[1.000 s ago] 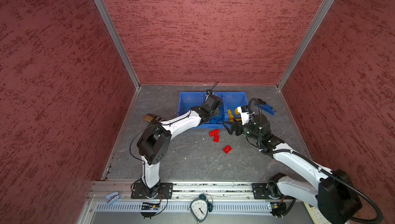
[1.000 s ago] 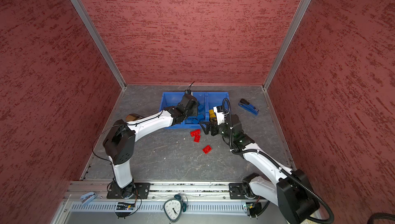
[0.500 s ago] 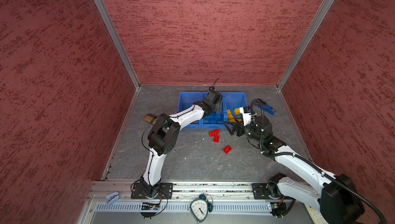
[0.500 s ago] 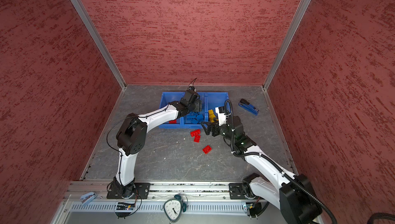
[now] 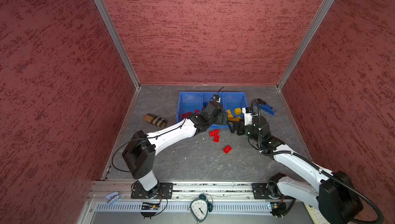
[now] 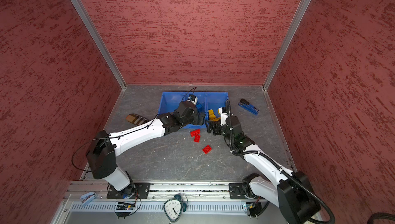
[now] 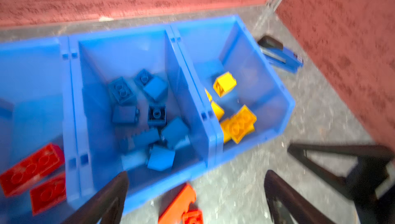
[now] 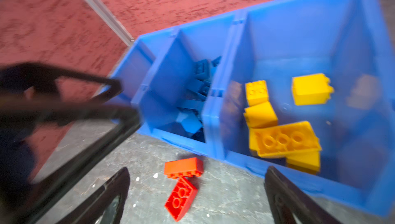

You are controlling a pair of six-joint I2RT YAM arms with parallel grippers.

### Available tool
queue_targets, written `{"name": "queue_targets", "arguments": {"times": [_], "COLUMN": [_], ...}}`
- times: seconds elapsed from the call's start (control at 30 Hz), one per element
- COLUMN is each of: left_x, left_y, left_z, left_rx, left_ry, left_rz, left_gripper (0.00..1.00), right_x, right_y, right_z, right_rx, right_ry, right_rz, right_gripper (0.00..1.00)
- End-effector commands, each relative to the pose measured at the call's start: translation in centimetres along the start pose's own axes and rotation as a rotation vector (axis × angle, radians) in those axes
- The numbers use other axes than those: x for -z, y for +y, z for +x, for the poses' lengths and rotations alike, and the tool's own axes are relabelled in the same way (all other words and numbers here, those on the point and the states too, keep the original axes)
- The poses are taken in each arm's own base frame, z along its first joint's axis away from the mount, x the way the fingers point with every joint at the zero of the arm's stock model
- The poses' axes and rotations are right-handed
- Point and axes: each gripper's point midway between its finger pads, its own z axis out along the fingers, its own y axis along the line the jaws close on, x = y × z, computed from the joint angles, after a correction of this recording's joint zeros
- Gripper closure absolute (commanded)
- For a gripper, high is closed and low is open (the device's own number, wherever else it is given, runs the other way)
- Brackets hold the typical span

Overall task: Sort the legos into containers by color
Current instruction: Touch the lego at the center of the table.

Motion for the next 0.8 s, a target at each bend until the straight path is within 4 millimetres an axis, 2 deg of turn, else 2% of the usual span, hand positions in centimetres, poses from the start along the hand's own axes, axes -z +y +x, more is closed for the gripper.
{"name": "queue_targets", "arguments": {"times": [0.0, 0.17, 0.23, 0.33, 0.5, 0.77], "left_x": [0.8, 1.1, 0.7, 0.2, -1.7, -4.5], "left_y": [0.8, 0.3, 0.7, 1.1, 1.8, 1.0], "left_z": [3.4, 9.1, 11.1, 12.9, 14.2, 13.8], "left_rx": [-0.008, -0.120, -0.142, -0.177, -0.221, -0.212], "left_ry": [0.088, 0.271, 0.342, 0.405, 0.448, 0.430], "left_rz": [-0.027, 0.002, 0.006, -0.002, -0.037, 0.033], "left_gripper": [0.00, 0.01, 0.06, 0.15, 0.30, 0.47], "right_x": [0.2, 0.7, 0.8, 0.8, 0.7, 0.8], "right_y": [-3.2, -4.3, -4.8, -5.1, -4.9, -4.9], "right_z": [1.2, 1.2, 0.9, 0.6, 0.5, 0.4], "right_rx": [-0.024, -0.053, -0.064, -0.066, -0.071, -0.075], "right_ry": [0.026, -0.007, -0.036, -0.051, -0.054, -0.063], "right_rz": [0.172, 0.225, 0.248, 0.261, 0.255, 0.253], "right_gripper": [0.01, 0.01, 0.01, 0.01, 0.01, 0.01]}}
